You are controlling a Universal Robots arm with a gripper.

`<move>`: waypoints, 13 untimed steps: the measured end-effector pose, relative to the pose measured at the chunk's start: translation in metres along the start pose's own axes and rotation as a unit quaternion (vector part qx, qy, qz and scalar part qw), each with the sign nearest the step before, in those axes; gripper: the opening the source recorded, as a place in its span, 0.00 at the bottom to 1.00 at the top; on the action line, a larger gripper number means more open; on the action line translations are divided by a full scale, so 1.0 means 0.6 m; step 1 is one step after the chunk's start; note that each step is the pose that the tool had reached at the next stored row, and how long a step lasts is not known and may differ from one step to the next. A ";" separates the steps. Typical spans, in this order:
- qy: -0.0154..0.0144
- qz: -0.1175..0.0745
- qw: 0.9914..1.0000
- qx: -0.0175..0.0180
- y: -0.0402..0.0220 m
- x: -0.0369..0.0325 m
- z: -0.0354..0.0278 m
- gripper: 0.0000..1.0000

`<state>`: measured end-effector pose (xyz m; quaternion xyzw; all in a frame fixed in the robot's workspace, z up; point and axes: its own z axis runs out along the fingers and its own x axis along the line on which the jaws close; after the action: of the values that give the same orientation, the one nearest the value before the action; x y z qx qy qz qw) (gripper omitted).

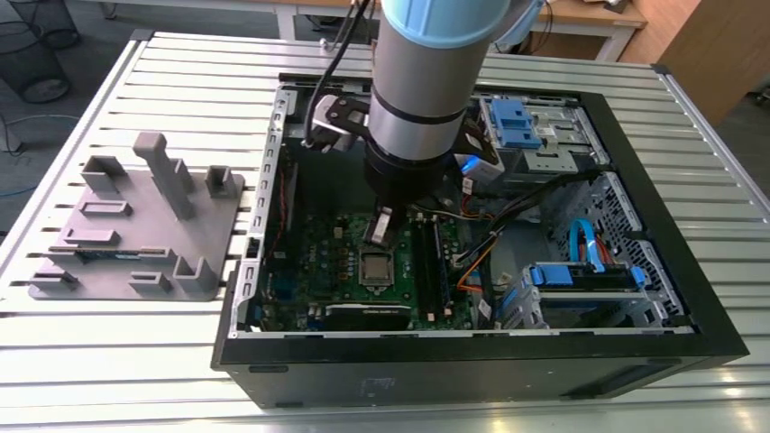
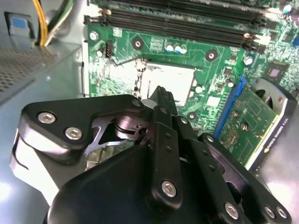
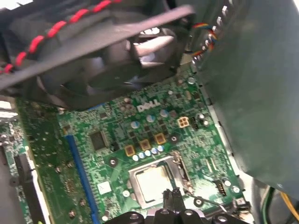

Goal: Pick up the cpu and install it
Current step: 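Close the cpu cover, then install the first cpu locking lever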

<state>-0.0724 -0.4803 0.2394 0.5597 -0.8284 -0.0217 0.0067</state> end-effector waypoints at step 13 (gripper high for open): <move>-0.002 -0.001 1.000 -0.001 -0.002 0.006 0.000 0.11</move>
<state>-0.0727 -0.4844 0.2393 0.5603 -0.8280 -0.0231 0.0056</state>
